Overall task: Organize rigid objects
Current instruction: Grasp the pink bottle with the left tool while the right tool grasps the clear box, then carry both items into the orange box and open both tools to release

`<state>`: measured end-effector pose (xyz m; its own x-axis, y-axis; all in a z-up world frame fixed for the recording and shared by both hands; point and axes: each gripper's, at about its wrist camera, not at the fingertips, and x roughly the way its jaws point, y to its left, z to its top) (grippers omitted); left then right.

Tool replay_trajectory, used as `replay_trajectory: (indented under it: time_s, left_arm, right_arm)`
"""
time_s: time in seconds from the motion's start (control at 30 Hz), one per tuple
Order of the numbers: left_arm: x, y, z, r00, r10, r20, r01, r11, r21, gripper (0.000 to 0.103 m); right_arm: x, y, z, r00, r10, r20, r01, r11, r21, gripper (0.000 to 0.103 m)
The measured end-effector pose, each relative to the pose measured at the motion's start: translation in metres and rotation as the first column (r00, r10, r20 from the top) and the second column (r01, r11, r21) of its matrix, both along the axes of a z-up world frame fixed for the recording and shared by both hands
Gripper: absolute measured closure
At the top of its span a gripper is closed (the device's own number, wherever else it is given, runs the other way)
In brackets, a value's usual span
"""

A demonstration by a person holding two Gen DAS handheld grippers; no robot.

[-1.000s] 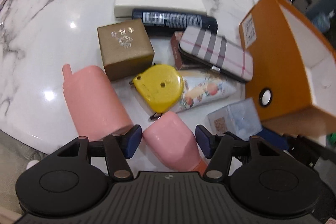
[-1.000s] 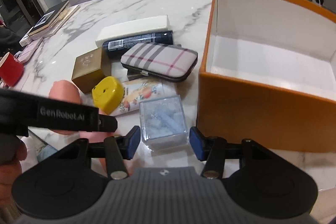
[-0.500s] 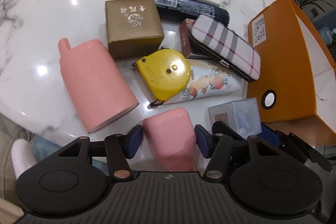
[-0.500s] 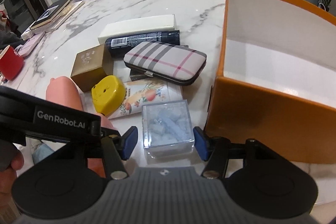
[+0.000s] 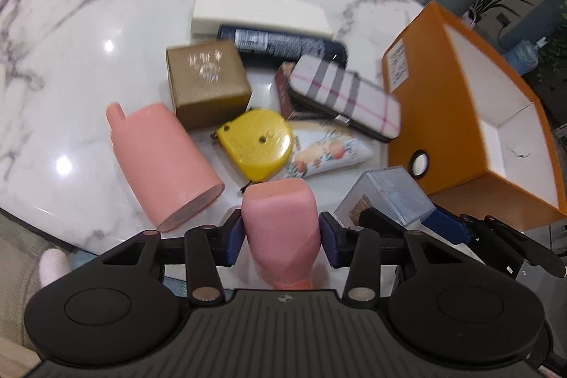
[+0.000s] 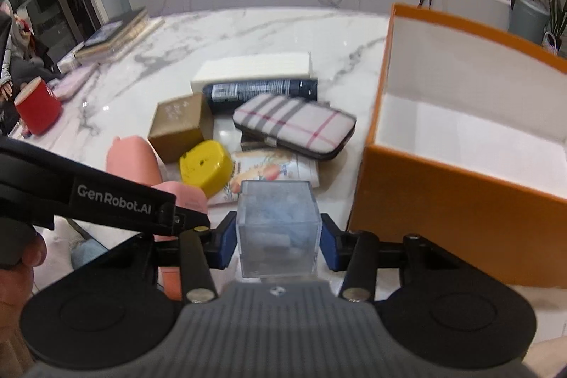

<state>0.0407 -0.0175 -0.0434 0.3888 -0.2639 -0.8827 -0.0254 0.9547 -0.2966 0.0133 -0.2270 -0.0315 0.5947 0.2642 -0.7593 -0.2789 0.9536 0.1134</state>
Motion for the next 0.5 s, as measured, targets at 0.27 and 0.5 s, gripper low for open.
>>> replay_trajectory:
  time_s: [0.27,0.5]
  left_arm:
    - [-0.017,-0.017,0.048,0.992,-0.051,0.119,0.052,0.999,-0.001,0.056]
    - [-0.008,-0.056,0.117,0.957,-0.154,0.244,0.159,0.987,-0.002,0.056]
  right_arm:
    - [-0.023,-0.021,0.037,0.997,-0.025,0.067,0.022,0.999,0.045,0.056]
    - [-0.023,-0.057,0.086,0.985,-0.098,0.145,0.075,0.985,0.157,0.056]
